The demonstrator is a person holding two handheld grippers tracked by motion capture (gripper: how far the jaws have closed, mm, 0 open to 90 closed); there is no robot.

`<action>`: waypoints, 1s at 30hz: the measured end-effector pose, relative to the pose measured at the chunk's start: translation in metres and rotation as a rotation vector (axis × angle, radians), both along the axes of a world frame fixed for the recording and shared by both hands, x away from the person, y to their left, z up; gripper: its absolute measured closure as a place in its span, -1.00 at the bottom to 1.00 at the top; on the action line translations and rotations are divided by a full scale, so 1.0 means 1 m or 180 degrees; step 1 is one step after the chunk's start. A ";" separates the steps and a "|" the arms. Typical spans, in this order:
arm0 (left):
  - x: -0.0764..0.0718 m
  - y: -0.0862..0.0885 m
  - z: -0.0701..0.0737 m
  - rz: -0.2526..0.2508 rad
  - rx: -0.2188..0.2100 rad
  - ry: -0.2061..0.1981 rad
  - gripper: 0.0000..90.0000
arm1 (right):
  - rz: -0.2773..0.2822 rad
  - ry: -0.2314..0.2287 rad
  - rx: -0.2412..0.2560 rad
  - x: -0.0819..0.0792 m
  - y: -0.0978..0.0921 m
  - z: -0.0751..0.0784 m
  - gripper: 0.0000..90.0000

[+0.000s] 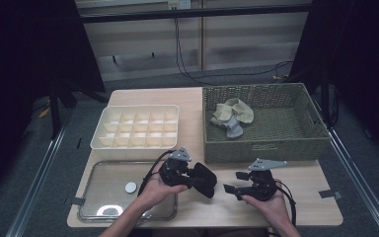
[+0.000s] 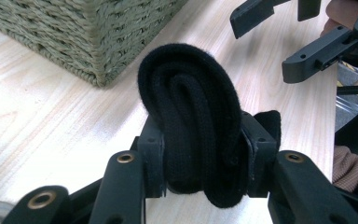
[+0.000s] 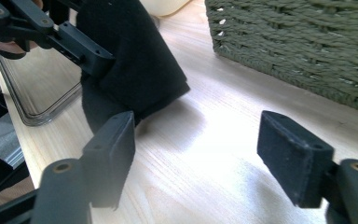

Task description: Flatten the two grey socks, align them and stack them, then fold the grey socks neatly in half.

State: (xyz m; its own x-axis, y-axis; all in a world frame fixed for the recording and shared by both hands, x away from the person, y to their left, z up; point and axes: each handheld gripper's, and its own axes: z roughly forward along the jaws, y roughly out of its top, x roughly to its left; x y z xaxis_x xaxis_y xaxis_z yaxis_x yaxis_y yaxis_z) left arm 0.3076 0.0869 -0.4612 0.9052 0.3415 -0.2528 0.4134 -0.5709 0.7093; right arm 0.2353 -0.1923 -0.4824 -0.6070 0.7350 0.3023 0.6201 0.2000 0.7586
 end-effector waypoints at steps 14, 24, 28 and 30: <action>0.019 0.023 0.012 0.0178 0.0097 0.0034 0.33 | -0.0055 -0.0002 0.0094 0.000 -0.007 0.001 -0.46; 0.030 0.050 0.028 0.0383 0.0004 -0.0010 0.33 | -0.0067 -0.0015 0.0085 -0.002 -0.009 0.003 -0.47; 0.033 0.056 0.037 0.0421 0.0058 -0.0045 0.33 | -0.0039 0.0003 0.0078 -0.003 -0.008 0.004 -0.48; 0.036 0.060 0.040 0.0419 0.0070 -0.0052 0.33 | -0.0030 -0.0001 0.0086 -0.003 -0.008 0.003 -0.49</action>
State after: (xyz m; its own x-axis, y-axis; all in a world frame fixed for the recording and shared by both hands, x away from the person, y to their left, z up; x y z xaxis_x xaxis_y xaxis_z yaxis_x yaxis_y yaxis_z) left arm 0.3432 0.1472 -0.4208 0.8562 0.4629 -0.2295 0.4742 -0.5278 0.7046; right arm 0.2326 -0.1998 -0.4793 -0.6002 0.7322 0.3219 0.6217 0.1738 0.7638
